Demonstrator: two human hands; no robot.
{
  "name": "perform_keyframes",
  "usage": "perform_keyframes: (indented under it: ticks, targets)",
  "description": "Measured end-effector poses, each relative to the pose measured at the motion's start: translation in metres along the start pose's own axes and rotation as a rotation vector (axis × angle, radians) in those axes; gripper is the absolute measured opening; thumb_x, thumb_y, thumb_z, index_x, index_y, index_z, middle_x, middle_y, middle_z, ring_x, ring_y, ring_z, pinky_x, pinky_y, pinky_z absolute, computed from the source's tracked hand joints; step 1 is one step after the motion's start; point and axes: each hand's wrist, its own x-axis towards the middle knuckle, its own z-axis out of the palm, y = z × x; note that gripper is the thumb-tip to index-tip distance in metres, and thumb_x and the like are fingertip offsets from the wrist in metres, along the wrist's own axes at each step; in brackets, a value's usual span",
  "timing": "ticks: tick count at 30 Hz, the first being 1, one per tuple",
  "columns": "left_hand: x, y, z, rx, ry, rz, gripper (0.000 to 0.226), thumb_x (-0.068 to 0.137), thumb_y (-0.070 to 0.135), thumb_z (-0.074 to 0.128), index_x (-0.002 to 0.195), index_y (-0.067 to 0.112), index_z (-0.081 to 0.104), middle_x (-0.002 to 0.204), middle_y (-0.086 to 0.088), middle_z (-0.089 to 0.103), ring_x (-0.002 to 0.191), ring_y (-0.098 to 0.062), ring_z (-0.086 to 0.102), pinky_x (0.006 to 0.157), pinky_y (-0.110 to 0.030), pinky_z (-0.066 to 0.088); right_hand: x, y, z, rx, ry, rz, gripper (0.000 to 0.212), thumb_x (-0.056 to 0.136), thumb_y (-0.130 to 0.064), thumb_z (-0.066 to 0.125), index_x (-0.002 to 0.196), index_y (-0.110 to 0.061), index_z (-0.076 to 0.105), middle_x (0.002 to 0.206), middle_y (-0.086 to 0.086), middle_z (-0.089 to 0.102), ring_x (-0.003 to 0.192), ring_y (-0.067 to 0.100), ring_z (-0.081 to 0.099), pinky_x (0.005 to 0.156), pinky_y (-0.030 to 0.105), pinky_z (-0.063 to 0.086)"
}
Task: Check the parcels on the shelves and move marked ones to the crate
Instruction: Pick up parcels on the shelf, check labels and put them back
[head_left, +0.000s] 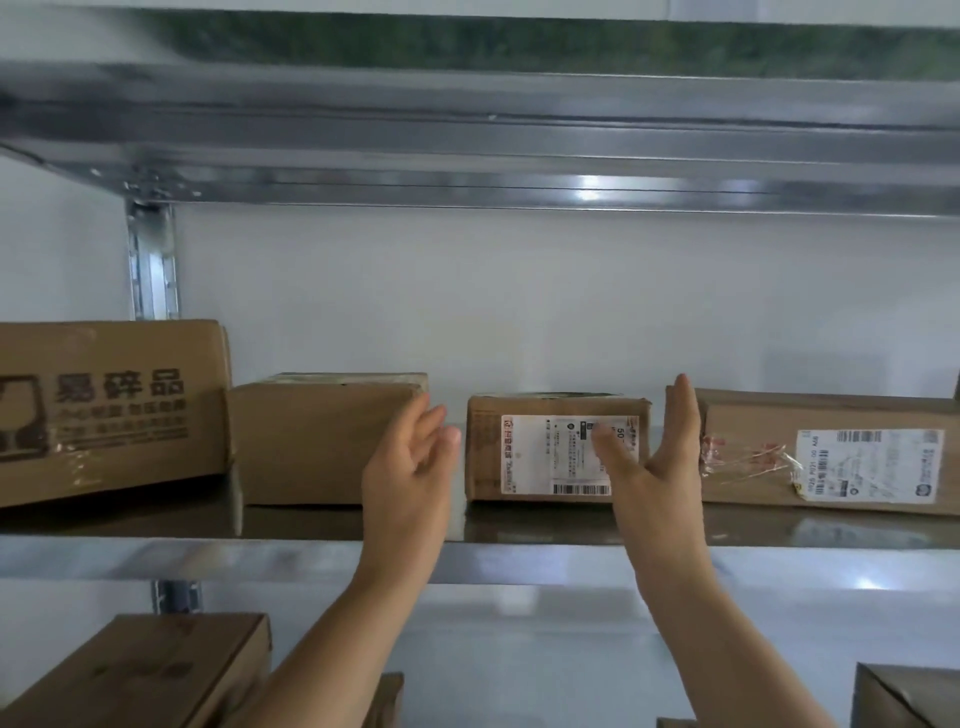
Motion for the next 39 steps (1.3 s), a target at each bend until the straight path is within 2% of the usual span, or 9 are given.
perform_keyframes:
  ticks: [4,8,10,15,18,22,28,32,39]
  targets:
    - [-0.002,0.011,-0.044,-0.012,0.116,0.138,0.036,0.098,0.032,0.059,0.132,0.02,0.062,0.116,0.008,0.072,0.109,-0.008,0.068,0.096,-0.042,0.056,-0.027,-0.02,0.027,-0.009,0.064,-0.117,0.077,0.101,-0.015,0.061,0.159,-0.042,0.018,0.163,-0.026,0.018,0.151,-0.005,0.013,0.127,0.036,0.018]
    - [0.008,0.01,-0.108,0.029,0.199,0.175,0.033,0.096,0.03,0.059,0.128,0.02,0.064,0.118,0.012,0.067,0.109,0.004,0.061,0.091,-0.011,0.049,-0.06,-0.041,0.079,0.058,0.034,-0.092,0.062,0.102,-0.02,0.058,0.153,-0.045,0.033,0.139,-0.045,0.034,0.145,0.001,0.03,0.12,0.031,0.028]
    - [0.017,0.004,-0.139,0.06,0.203,0.157,0.032,0.098,0.03,0.059,0.128,0.022,0.062,0.124,0.01,0.063,0.115,0.0,0.058,0.089,-0.007,0.044,-0.073,-0.047,0.105,0.081,0.009,-0.049,0.056,0.103,-0.025,0.057,0.151,-0.043,0.037,0.135,-0.041,0.04,0.141,0.002,0.035,0.118,0.031,0.032]
    - [0.036,-0.013,-0.191,0.077,0.101,0.041,0.036,0.099,0.032,0.056,0.134,0.025,0.056,0.132,0.01,0.056,0.122,-0.006,0.052,0.098,-0.022,0.04,-0.096,-0.047,0.151,0.033,-0.027,0.067,0.055,0.103,-0.034,0.055,0.155,-0.03,0.038,0.154,-0.015,0.043,0.145,0.008,0.037,0.119,0.032,0.032]
    - [0.045,-0.024,-0.202,0.061,0.012,-0.028,0.044,0.101,0.037,0.05,0.142,0.022,0.05,0.137,0.008,0.053,0.123,-0.005,0.049,0.1,-0.025,0.038,-0.099,-0.042,0.166,-0.028,-0.032,0.155,0.061,0.104,-0.039,0.051,0.16,-0.027,0.03,0.161,-0.01,0.036,0.148,0.012,0.033,0.117,0.03,0.029]
    - [0.06,-0.033,-0.2,0.051,-0.06,-0.146,0.051,0.103,0.038,0.046,0.15,0.018,0.04,0.151,0.001,0.045,0.138,-0.013,0.042,0.116,-0.038,0.034,-0.092,-0.03,0.177,-0.098,-0.049,0.224,0.068,0.104,-0.043,0.05,0.162,-0.022,0.022,0.165,-0.004,0.03,0.152,0.015,0.028,0.122,0.036,0.027]
    - [0.068,-0.044,-0.197,0.013,-0.195,-0.308,0.063,0.103,0.046,0.039,0.158,0.021,0.024,0.145,0.008,0.047,0.14,-0.017,0.038,0.108,-0.029,0.029,-0.074,-0.017,0.188,-0.096,-0.073,0.297,0.072,0.101,-0.047,0.053,0.162,-0.03,0.02,0.163,-0.003,0.034,0.149,0.021,0.034,0.122,0.042,0.029]
    - [0.074,-0.052,-0.198,-0.001,-0.245,-0.388,0.065,0.099,0.057,0.037,0.158,0.033,0.023,0.156,0.004,0.039,0.142,-0.021,0.039,0.116,-0.048,0.035,-0.07,-0.008,0.188,-0.061,-0.069,0.316,0.071,0.098,-0.05,0.057,0.159,-0.039,0.024,0.156,-0.005,0.043,0.144,0.021,0.04,0.12,0.047,0.032]
    - [0.078,-0.053,-0.201,-0.01,-0.303,-0.392,0.082,0.082,0.074,0.037,0.156,0.039,0.027,0.16,0.007,0.035,0.145,-0.018,0.037,0.118,-0.05,0.032,-0.068,-0.005,0.182,-0.025,-0.081,0.312,0.084,0.078,-0.068,0.063,0.153,-0.044,0.034,0.149,-0.007,0.052,0.14,0.017,0.046,0.118,0.043,0.035]
